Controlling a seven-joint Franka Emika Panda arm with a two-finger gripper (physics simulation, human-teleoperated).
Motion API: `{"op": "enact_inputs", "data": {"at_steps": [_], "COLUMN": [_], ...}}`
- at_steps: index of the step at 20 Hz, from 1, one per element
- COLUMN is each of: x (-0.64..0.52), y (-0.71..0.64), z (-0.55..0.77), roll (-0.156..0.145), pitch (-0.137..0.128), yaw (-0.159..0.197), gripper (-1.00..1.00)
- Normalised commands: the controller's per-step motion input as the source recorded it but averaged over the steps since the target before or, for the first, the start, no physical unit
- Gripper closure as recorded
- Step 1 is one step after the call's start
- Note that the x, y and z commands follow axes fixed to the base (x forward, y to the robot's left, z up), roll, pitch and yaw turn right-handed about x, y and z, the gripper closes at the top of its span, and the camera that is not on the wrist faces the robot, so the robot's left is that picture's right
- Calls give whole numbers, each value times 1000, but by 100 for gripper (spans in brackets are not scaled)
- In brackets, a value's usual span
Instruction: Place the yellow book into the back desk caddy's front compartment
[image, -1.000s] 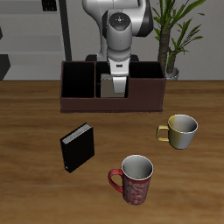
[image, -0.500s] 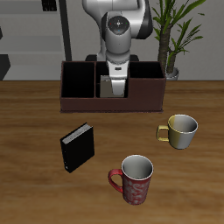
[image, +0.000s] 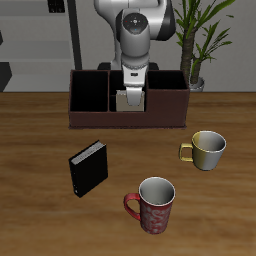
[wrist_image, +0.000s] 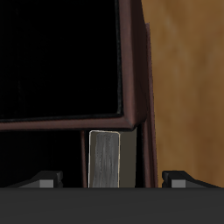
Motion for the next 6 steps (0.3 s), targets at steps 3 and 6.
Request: {"op": "enact_inputs", "data": {"at_steps": [3,6], "x": [-16,-8], "y": [-6,6], "z": [39,29], "roll": [0,-3], "pitch": [-4,-3], "yaw": [3,-1], "gripper": [-100,-100]}}
